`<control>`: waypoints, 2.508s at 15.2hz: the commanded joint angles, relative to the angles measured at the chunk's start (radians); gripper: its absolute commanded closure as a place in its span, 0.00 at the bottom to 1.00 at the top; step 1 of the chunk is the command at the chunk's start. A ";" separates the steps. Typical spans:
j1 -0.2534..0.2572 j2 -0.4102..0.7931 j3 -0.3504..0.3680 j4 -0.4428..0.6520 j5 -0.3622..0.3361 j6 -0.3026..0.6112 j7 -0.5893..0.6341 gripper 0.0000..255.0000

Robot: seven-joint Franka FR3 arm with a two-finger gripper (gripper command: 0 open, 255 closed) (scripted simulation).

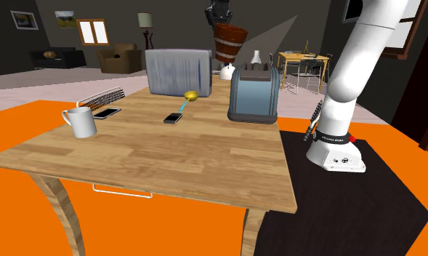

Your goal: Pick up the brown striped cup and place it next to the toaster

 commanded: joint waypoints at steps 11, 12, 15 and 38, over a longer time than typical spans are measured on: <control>0.002 -0.044 -0.001 -0.209 0.009 0.167 -0.011 1.00; 0.002 -0.045 -0.001 -0.224 0.010 0.181 -0.011 1.00; 0.003 -0.049 0.000 -0.268 0.011 0.221 -0.012 1.00; 0.006 -0.012 0.013 -0.542 0.012 0.532 -0.013 1.00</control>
